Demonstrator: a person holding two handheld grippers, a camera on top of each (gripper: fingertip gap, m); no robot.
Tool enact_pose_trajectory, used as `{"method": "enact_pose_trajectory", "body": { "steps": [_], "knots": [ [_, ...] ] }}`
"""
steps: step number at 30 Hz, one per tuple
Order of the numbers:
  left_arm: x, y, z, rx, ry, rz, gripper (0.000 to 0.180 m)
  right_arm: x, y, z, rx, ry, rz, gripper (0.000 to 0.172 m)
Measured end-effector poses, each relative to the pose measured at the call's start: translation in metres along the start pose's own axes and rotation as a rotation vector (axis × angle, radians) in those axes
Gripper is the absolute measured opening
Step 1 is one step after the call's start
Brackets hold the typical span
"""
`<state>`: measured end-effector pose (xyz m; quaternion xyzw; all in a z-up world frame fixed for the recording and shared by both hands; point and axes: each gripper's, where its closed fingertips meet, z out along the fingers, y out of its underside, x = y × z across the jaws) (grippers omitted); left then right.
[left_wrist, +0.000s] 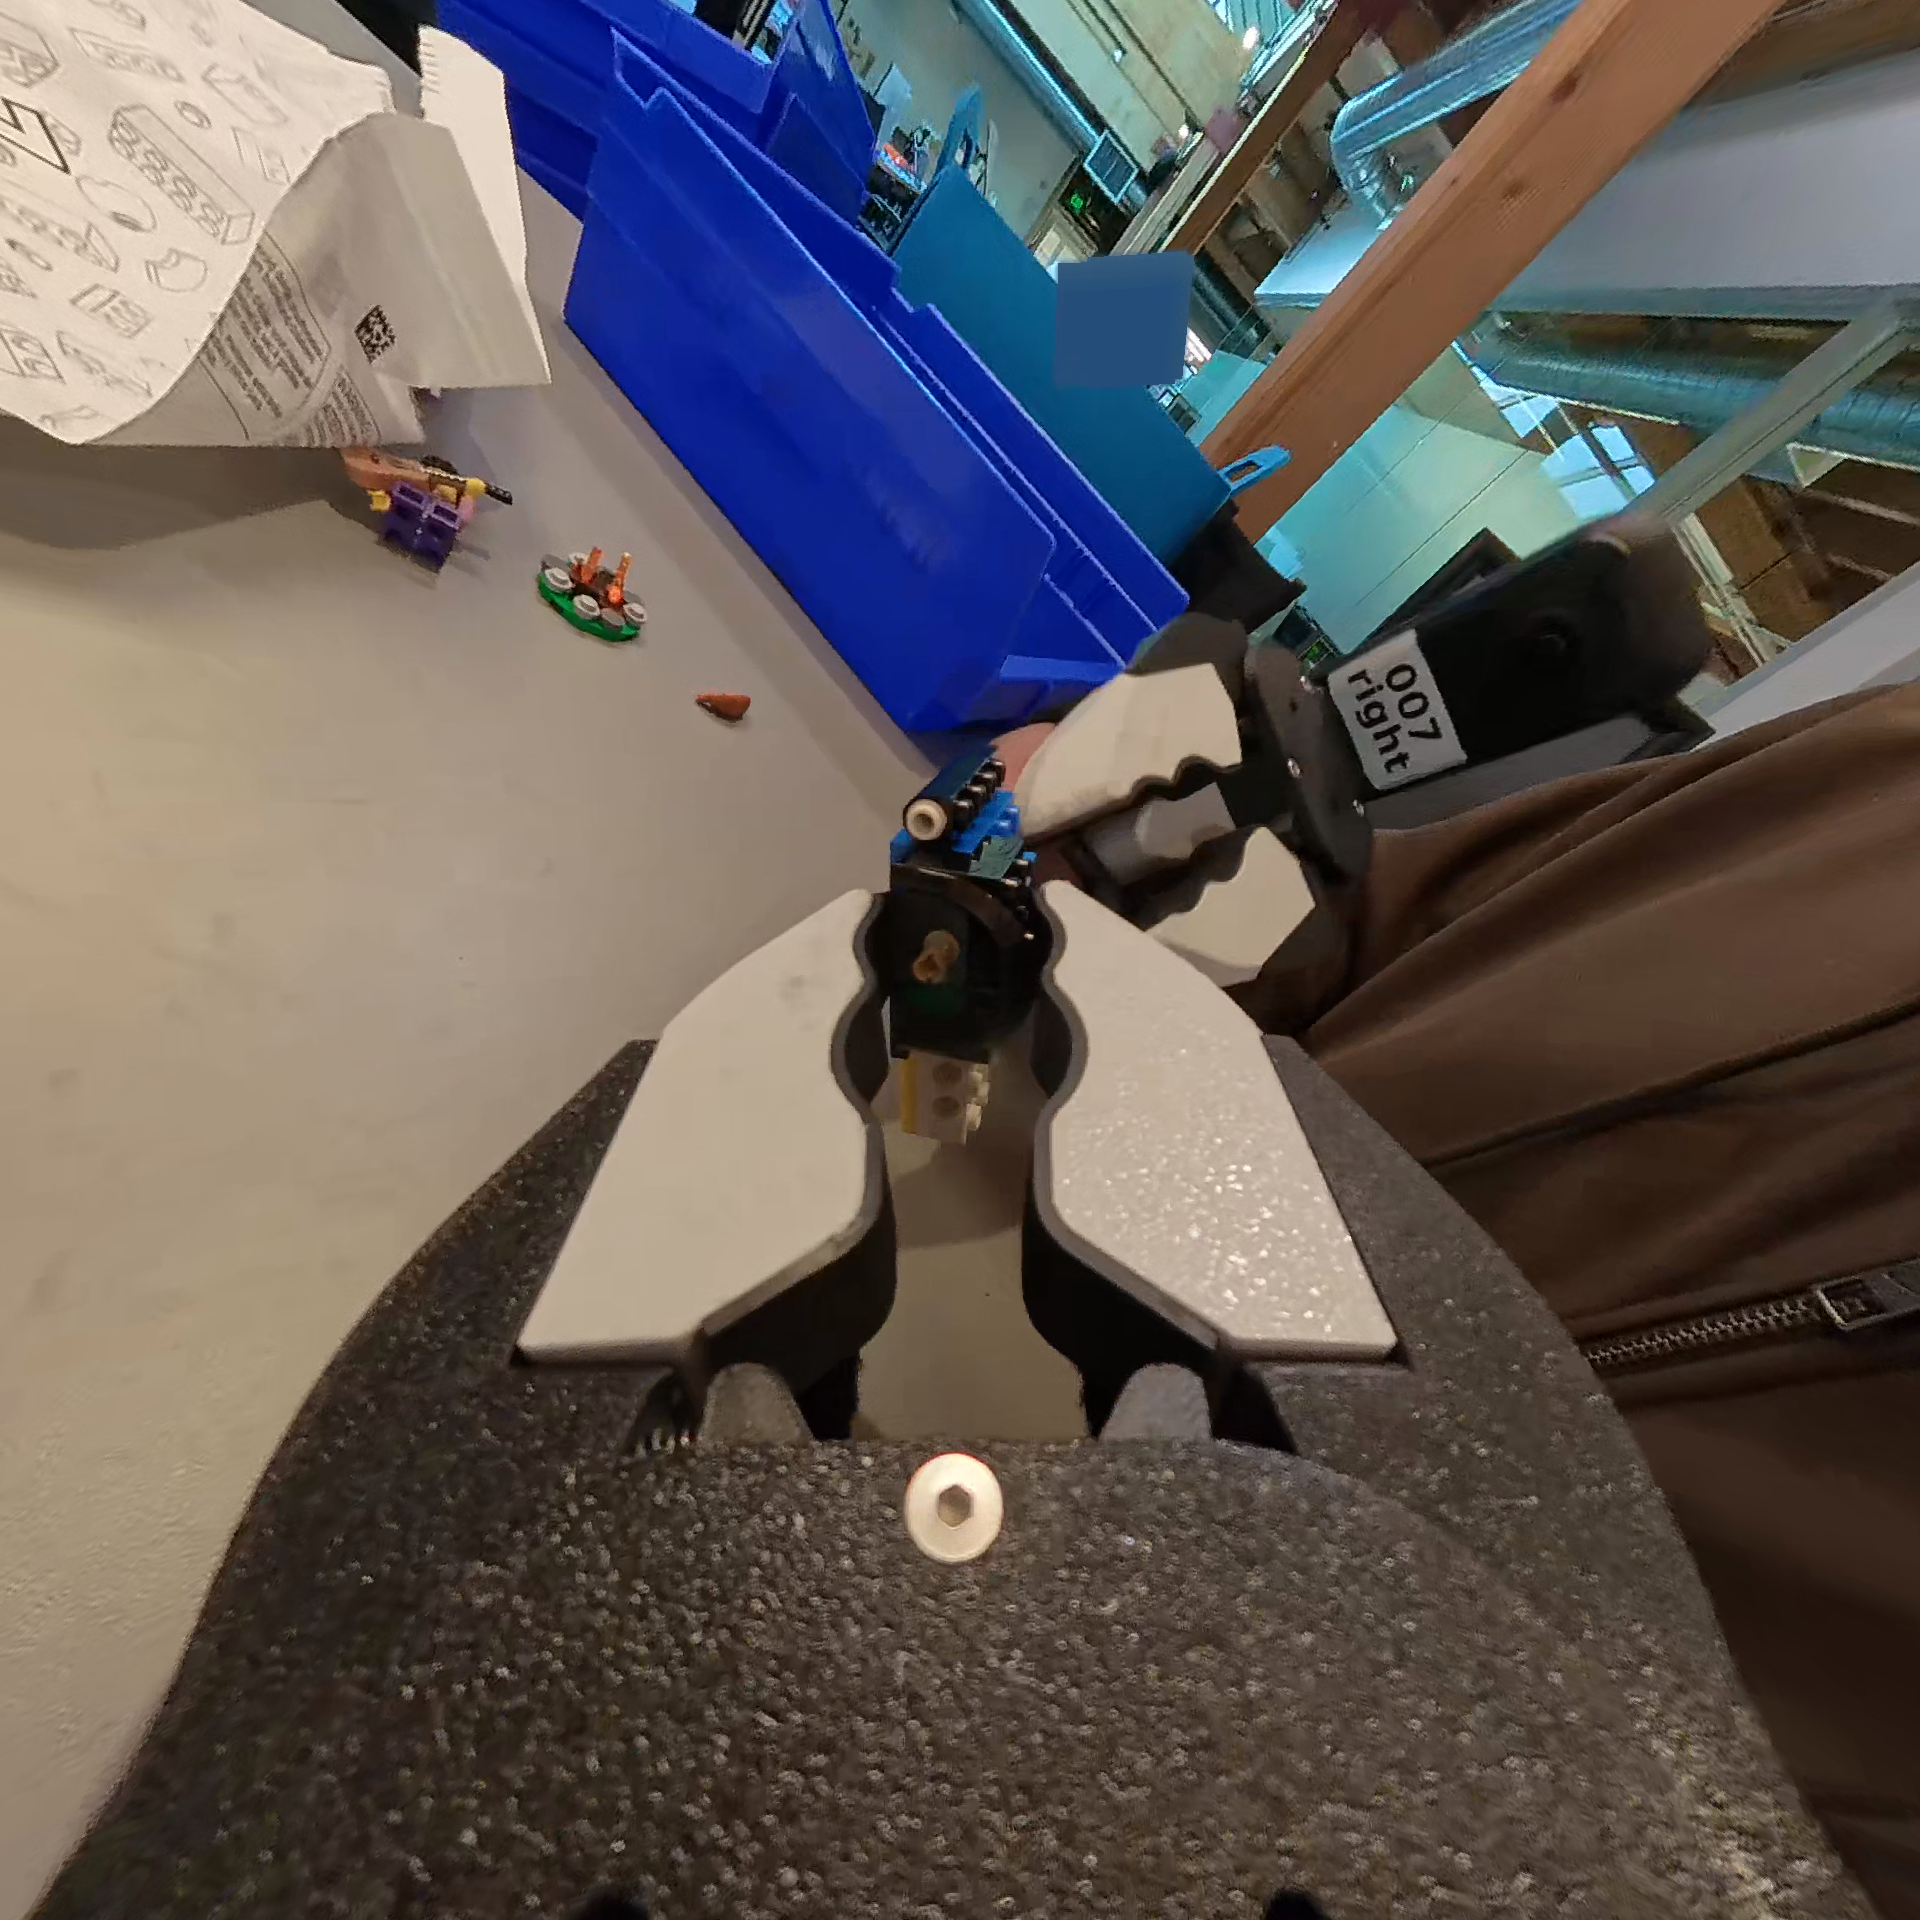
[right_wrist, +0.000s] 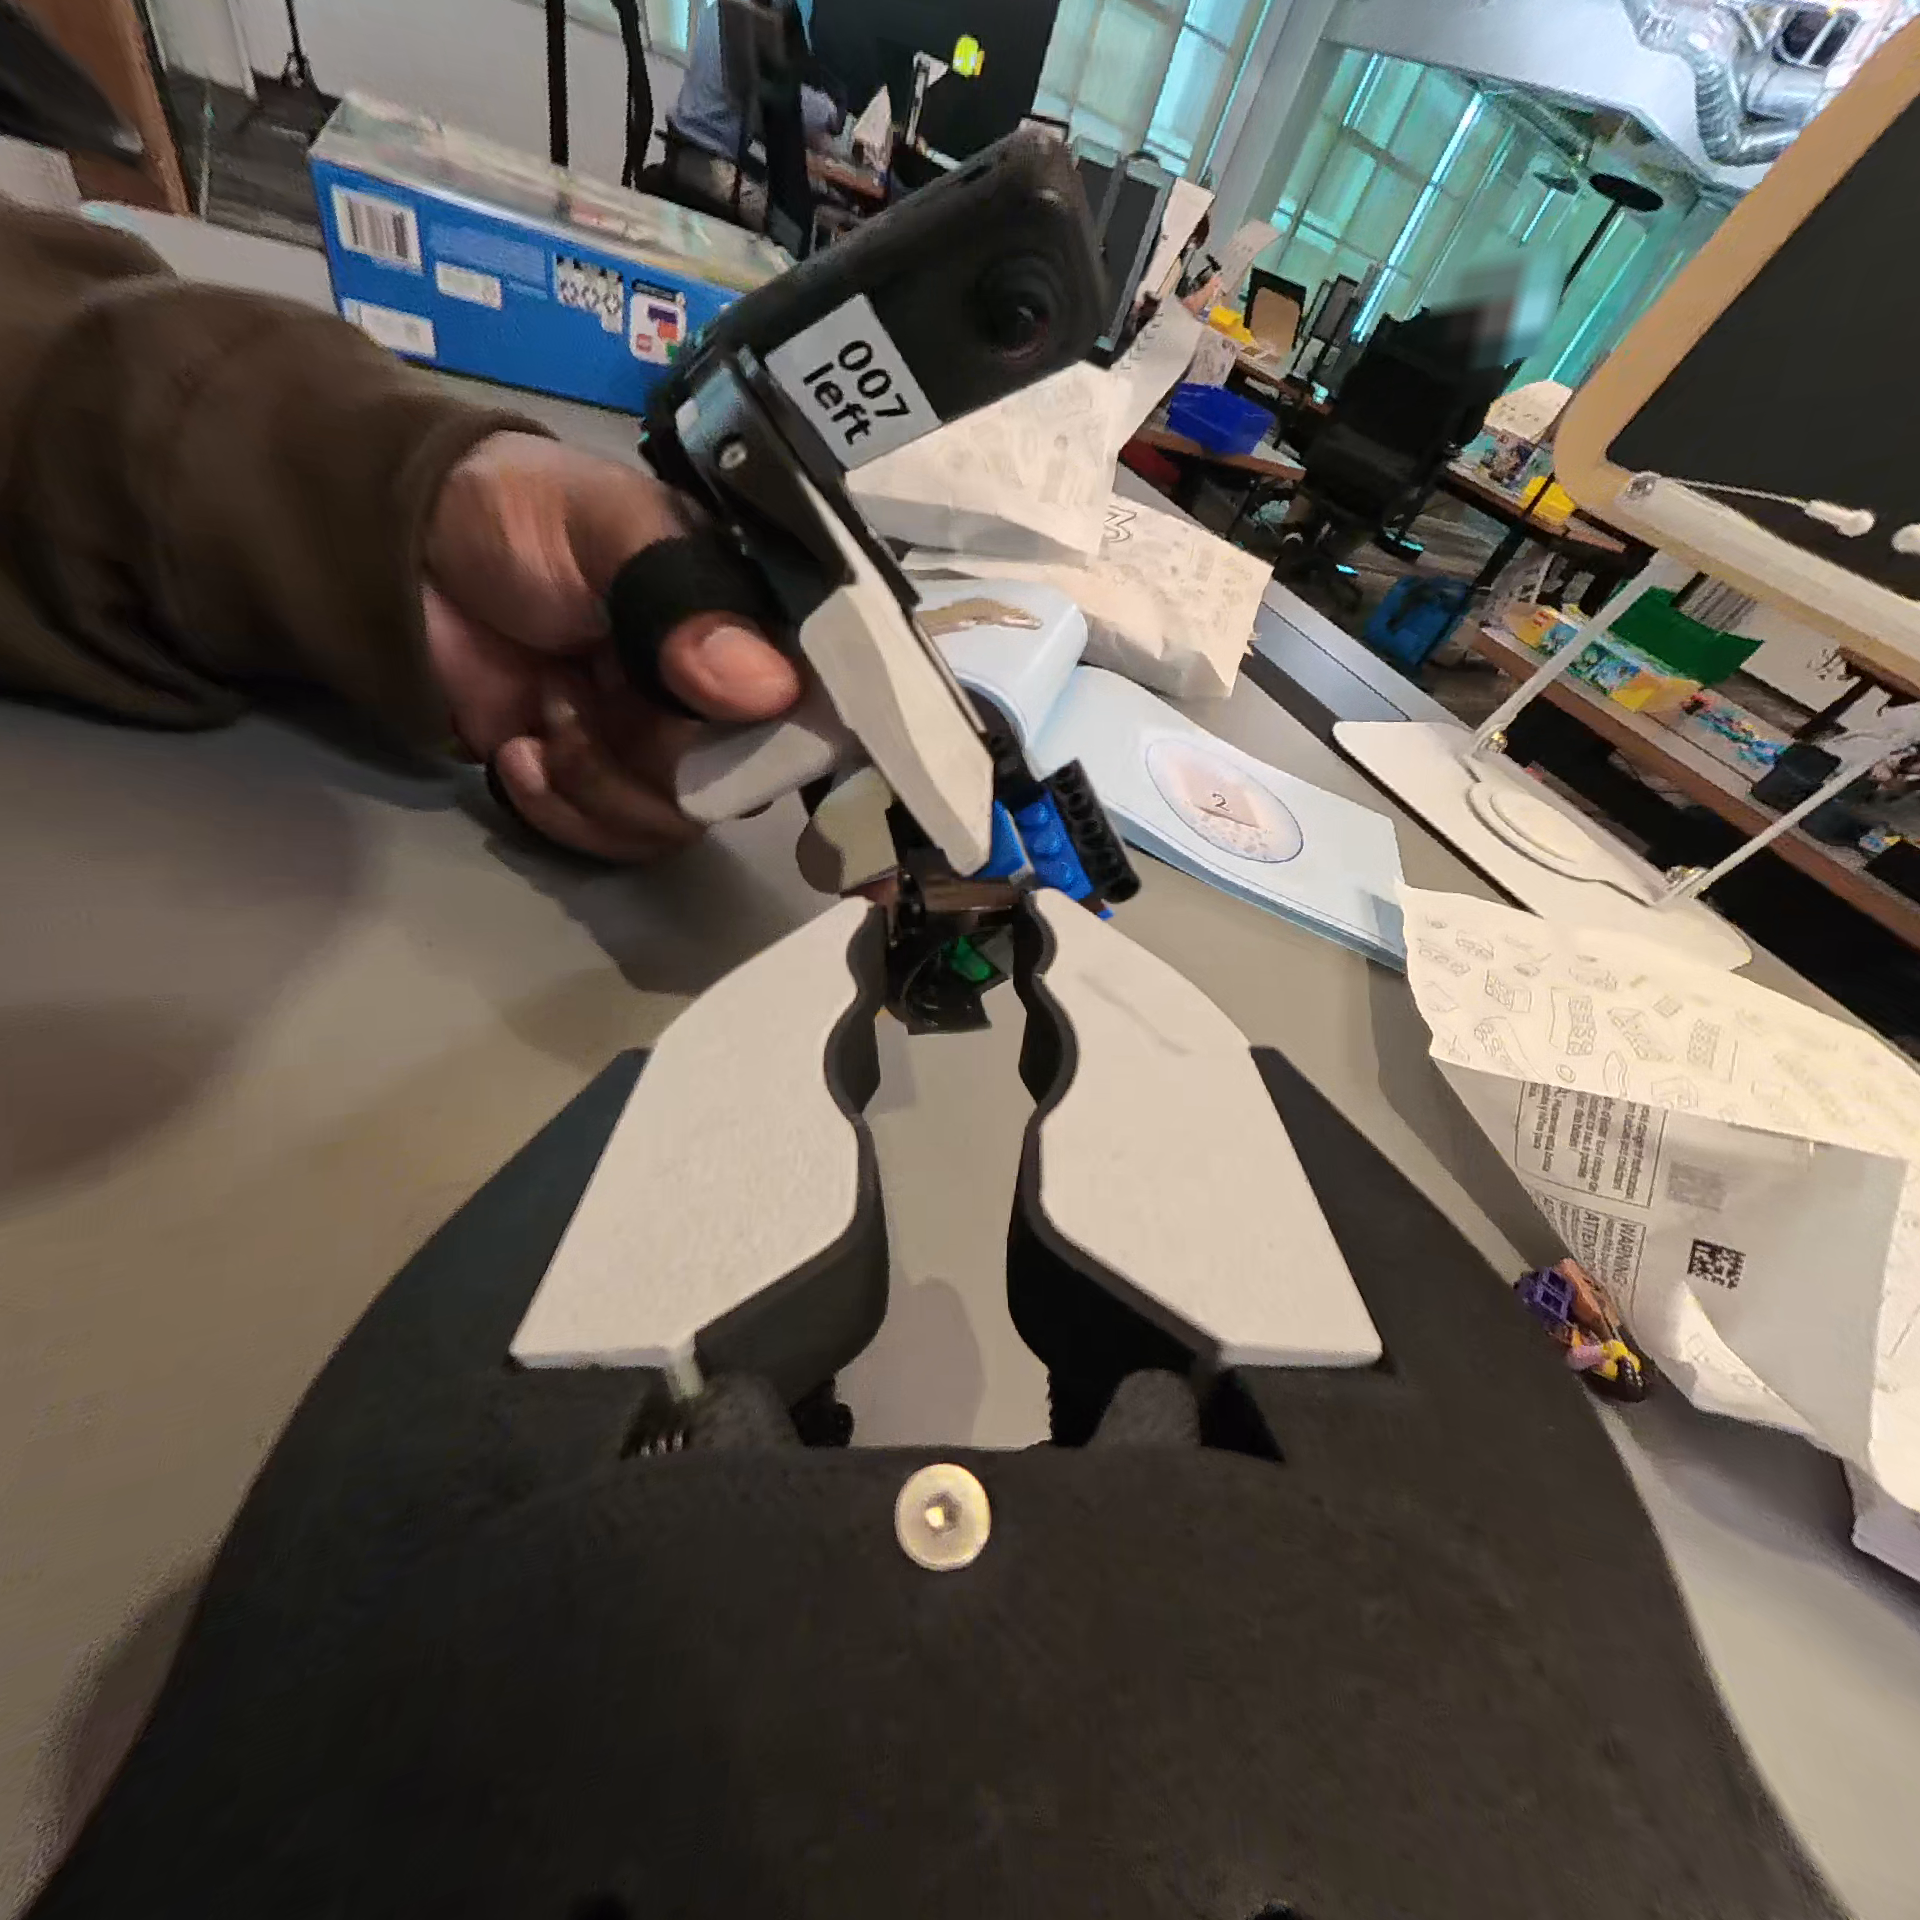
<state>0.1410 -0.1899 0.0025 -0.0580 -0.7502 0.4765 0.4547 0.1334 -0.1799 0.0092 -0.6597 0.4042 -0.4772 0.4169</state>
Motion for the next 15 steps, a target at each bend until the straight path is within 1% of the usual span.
{"method": "enact_pose_trajectory", "body": {
  "steps": [4,6,8,10,11,13,15],
  "knots": [
    [-0.010,0.006,-0.001,-0.052,-0.070,0.024,0.024,0.008,-0.005,-0.005,0.047,-0.019,0.104,0.024],
    [-0.016,0.018,0.000,-0.139,-0.110,0.034,0.024,0.008,-0.004,-0.005,0.038,-0.039,0.125,0.025],
    [-0.024,0.034,-0.001,-0.257,-0.164,0.048,0.024,0.006,-0.002,-0.004,0.023,-0.052,0.135,0.025],
    [-0.026,0.041,-0.001,-0.316,-0.194,0.067,0.024,0.006,0.000,-0.003,0.006,-0.070,0.158,0.025],
    [-0.032,0.044,-0.003,-0.341,-0.236,0.088,0.025,0.006,0.002,-0.002,-0.002,-0.076,0.180,0.025],
    [-0.041,0.045,-0.007,-0.379,-0.310,0.150,0.027,0.008,0.004,-0.002,-0.020,-0.100,0.262,0.024],
    [-0.046,0.042,-0.010,-0.382,-0.349,0.205,0.037,0.009,0.007,-0.001,-0.034,-0.153,0.399,0.025]
  ]
}}
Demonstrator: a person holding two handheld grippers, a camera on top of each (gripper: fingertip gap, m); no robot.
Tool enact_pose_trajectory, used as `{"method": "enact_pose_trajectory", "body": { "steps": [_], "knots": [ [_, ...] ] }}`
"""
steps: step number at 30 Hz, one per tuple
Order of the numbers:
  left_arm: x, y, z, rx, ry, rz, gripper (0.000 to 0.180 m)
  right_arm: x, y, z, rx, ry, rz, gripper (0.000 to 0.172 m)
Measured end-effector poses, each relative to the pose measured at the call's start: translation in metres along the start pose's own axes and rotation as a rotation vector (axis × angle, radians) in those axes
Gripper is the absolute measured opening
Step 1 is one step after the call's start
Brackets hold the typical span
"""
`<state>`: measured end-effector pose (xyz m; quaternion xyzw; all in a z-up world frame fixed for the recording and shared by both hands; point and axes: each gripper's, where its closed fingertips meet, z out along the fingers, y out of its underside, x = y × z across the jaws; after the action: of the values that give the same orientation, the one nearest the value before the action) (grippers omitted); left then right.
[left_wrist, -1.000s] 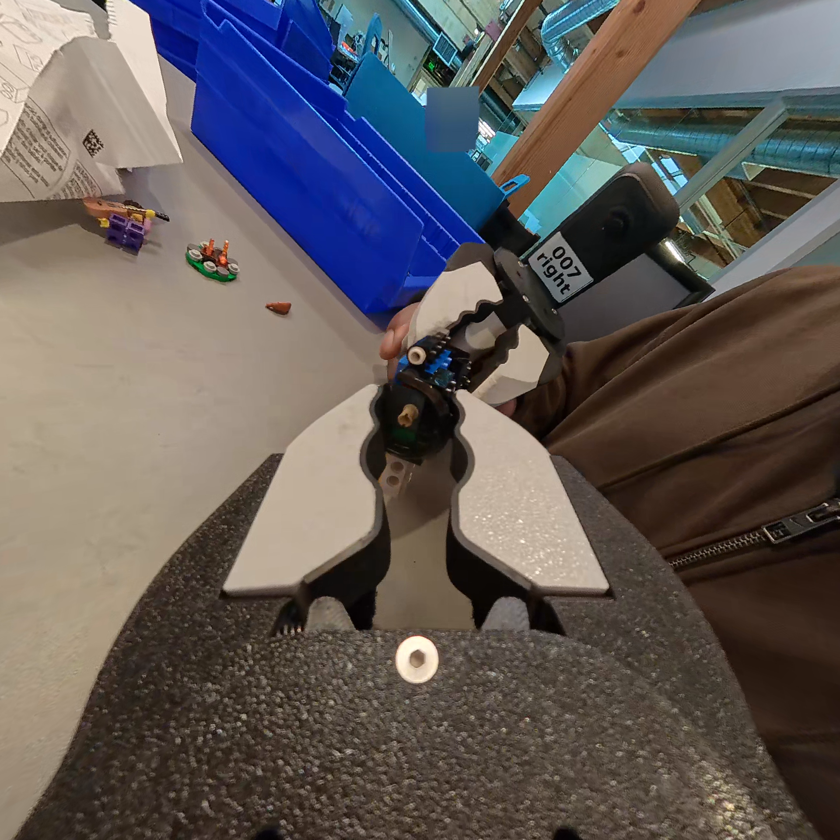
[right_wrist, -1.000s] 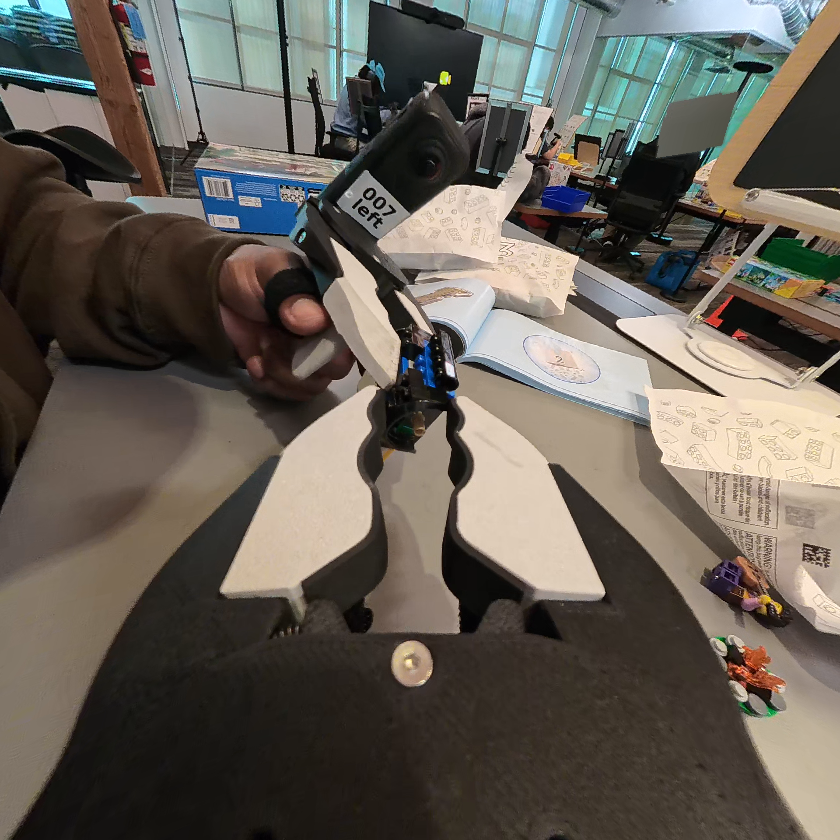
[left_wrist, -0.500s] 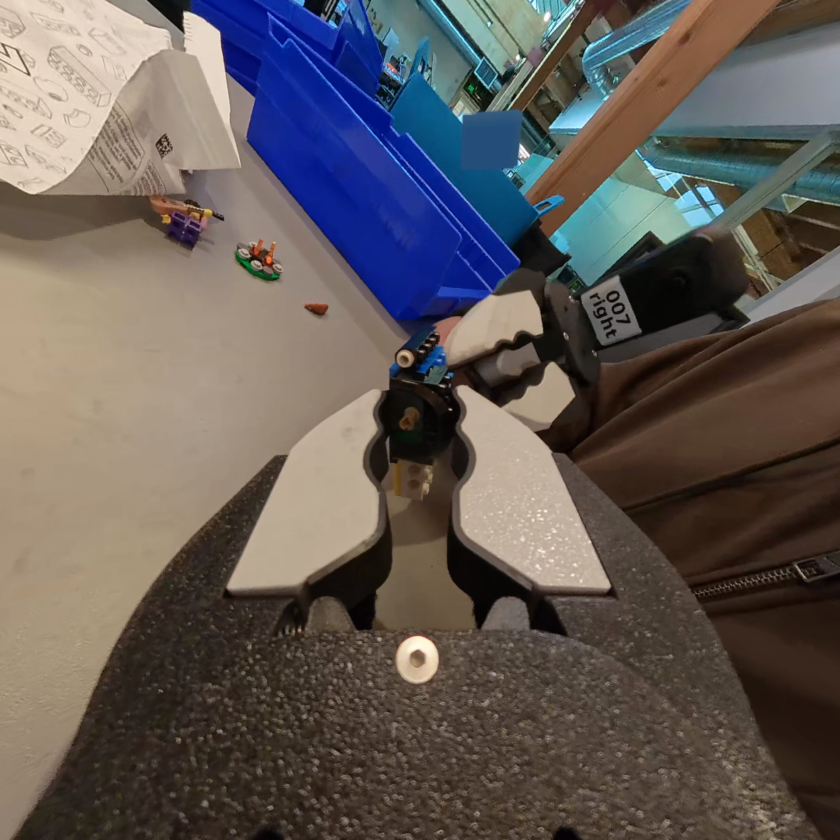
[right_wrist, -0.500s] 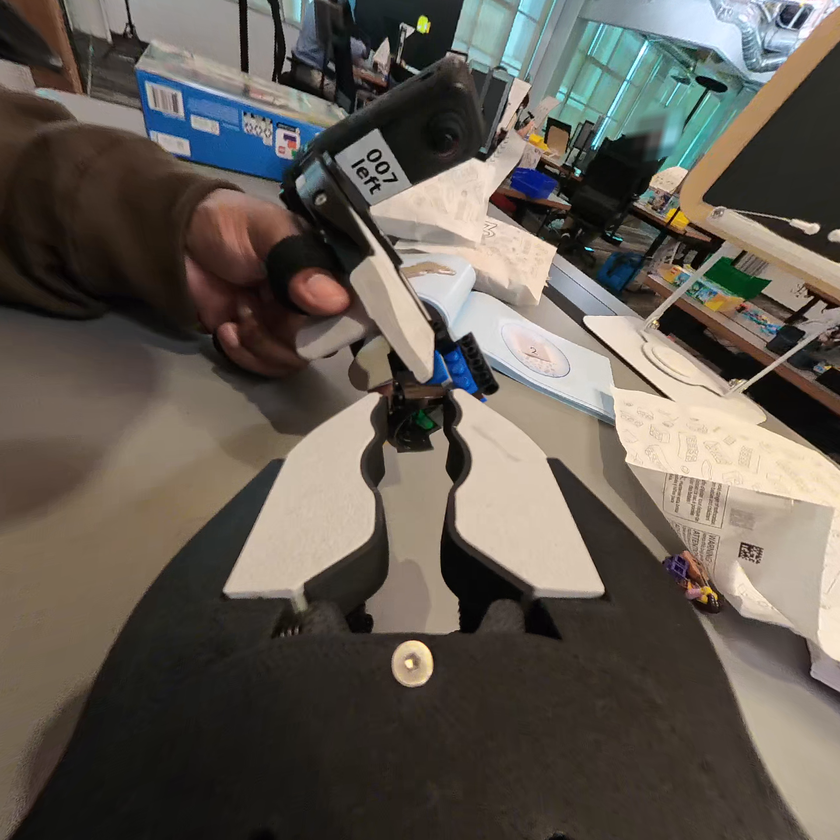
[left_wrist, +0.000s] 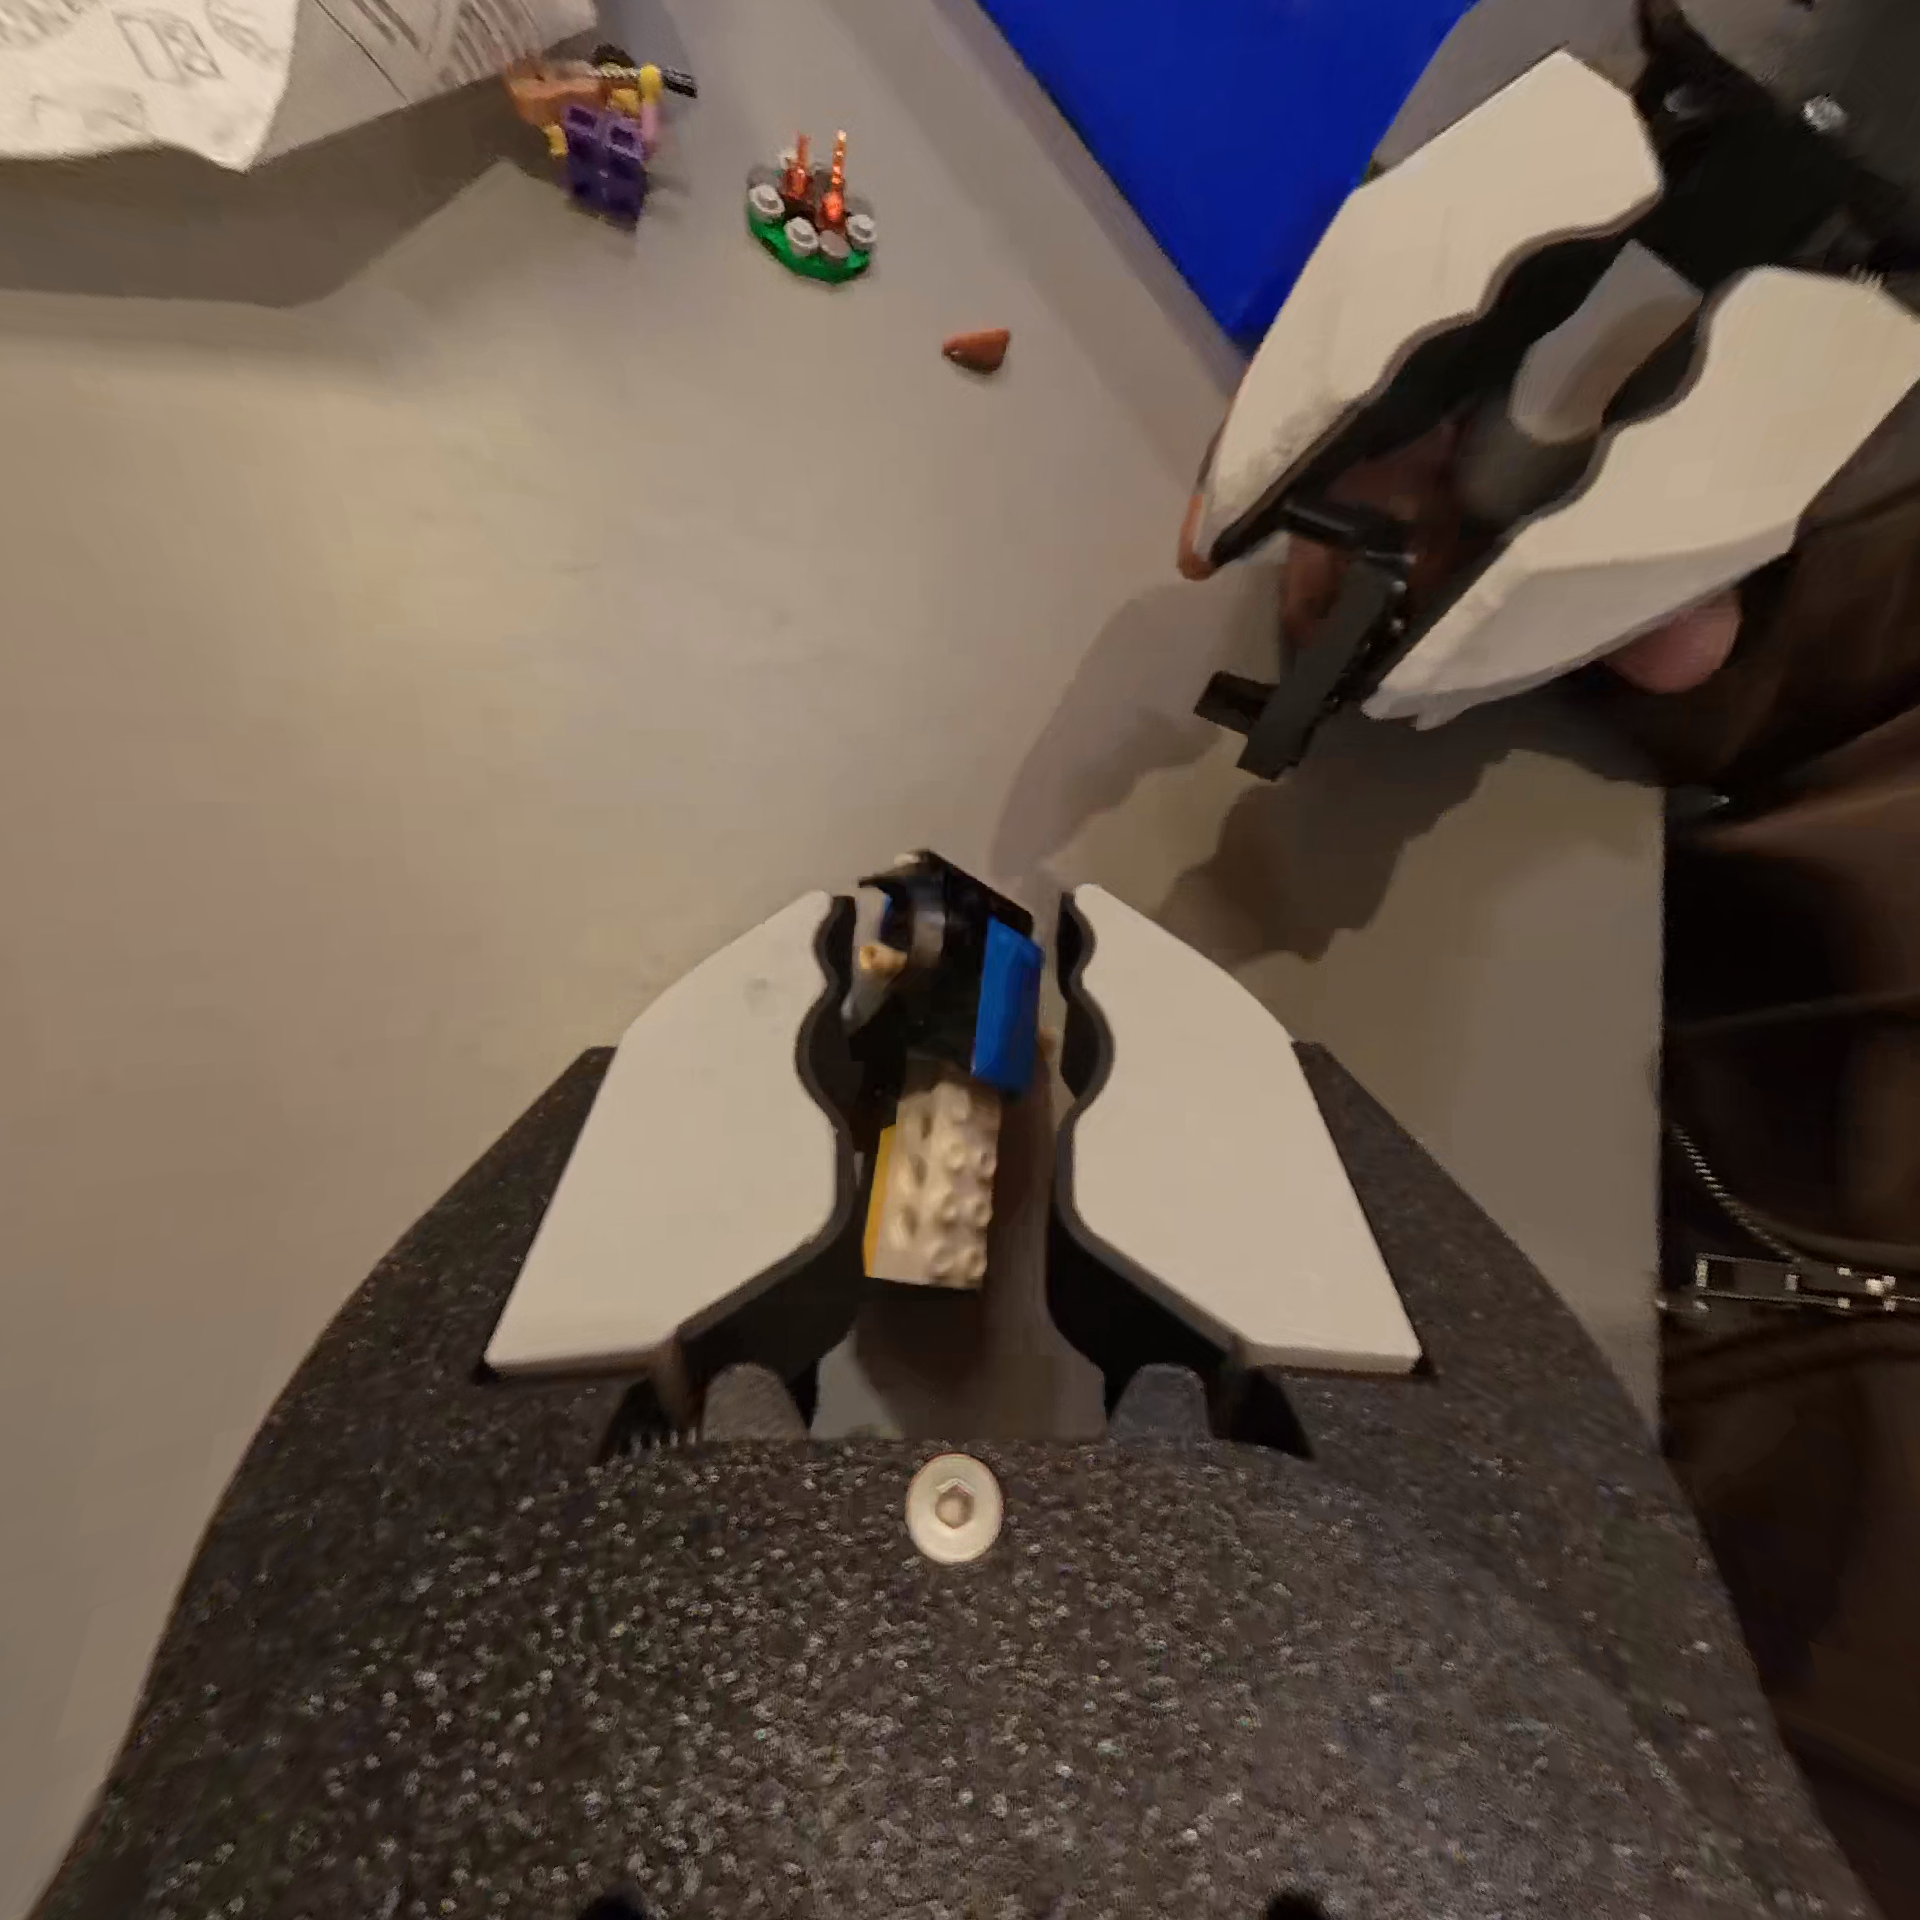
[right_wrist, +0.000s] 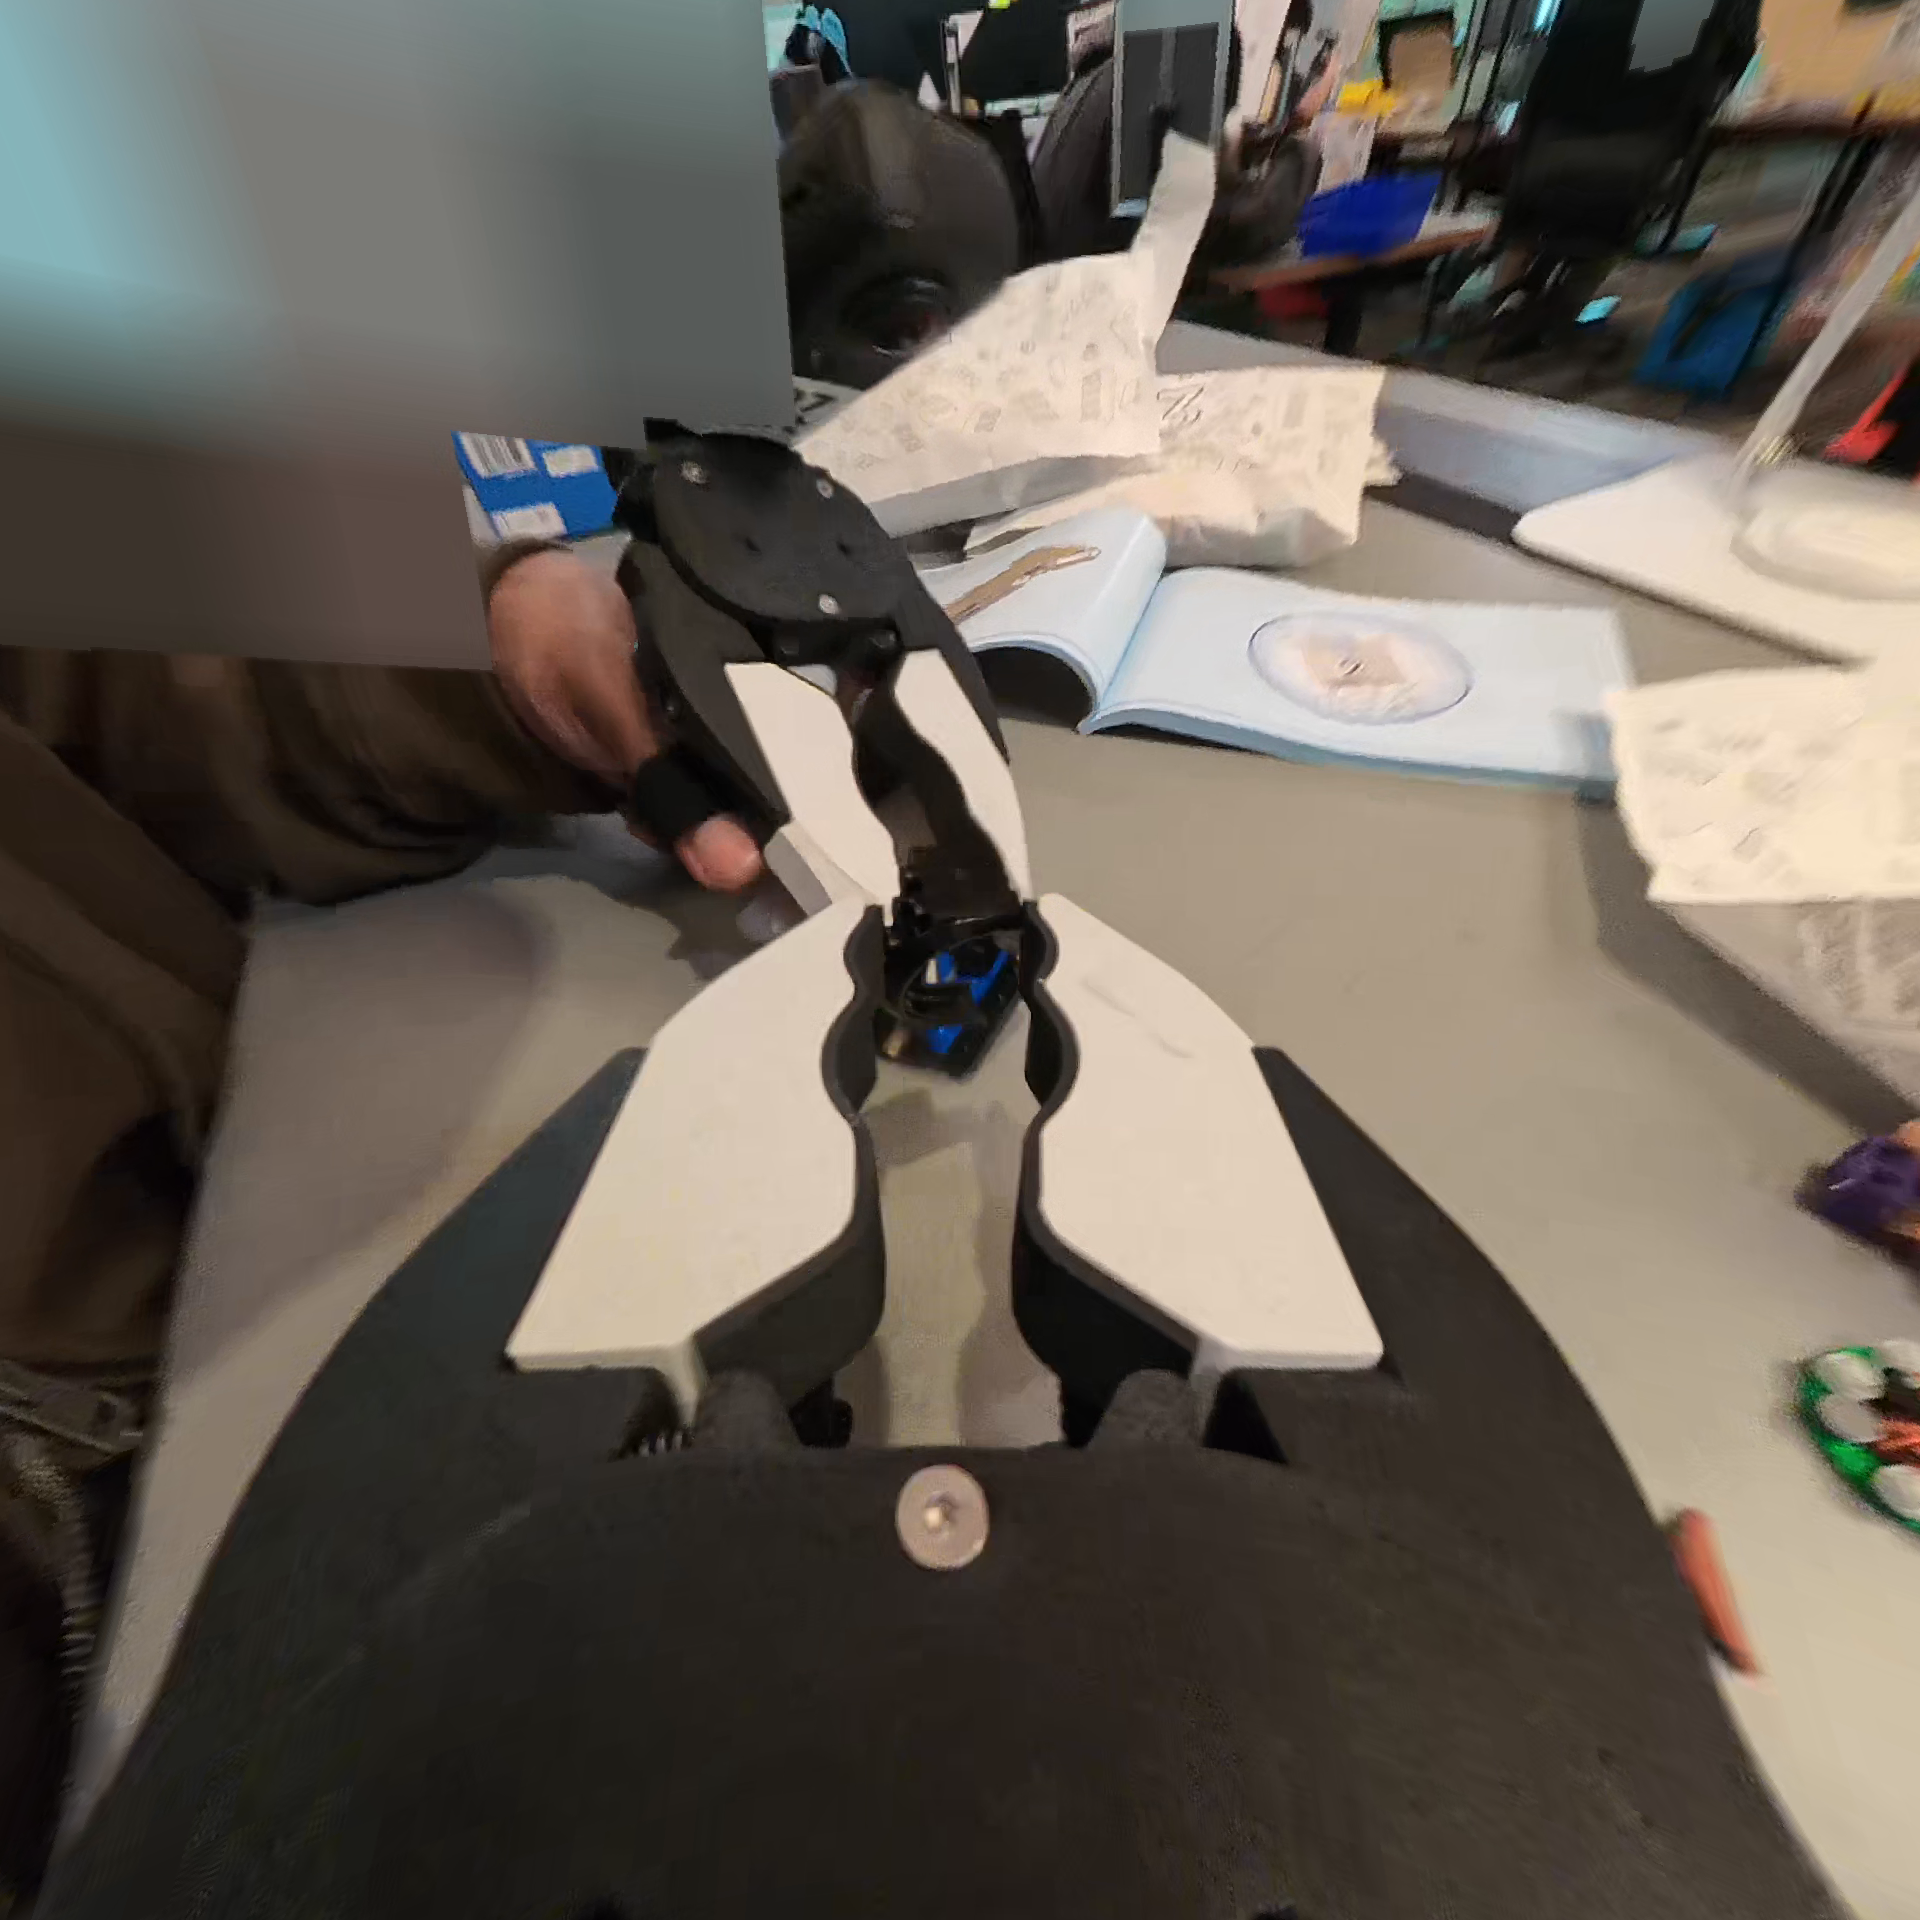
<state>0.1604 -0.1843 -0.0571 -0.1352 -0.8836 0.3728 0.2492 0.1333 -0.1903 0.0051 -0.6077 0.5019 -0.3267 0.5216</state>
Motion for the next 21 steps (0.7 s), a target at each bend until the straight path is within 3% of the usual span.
{"method": "enact_pose_trajectory", "body": {
  "steps": [6,12,15,18,21],
  "knots": [
    [0.011,-0.026,-0.020,0.136,0.036,0.117,0.045,0.008,0.003,-0.001,0.009,-0.112,0.328,0.025],
    [0.050,-0.034,-0.016,0.201,0.278,0.052,0.037,-0.001,0.000,0.004,0.034,-0.221,0.482,0.025],
    [0.058,-0.033,-0.013,0.218,0.356,-0.002,0.011,-0.008,0.001,0.008,0.020,-0.255,0.496,0.025],
    [0.057,-0.037,-0.017,0.240,0.403,-0.087,0.009,-0.006,0.000,0.007,0.031,-0.243,0.486,0.027],
    [0.054,-0.044,-0.024,0.288,0.468,-0.206,0.009,0.000,-0.002,0.004,0.043,-0.173,0.372,0.044]
  ]
}}
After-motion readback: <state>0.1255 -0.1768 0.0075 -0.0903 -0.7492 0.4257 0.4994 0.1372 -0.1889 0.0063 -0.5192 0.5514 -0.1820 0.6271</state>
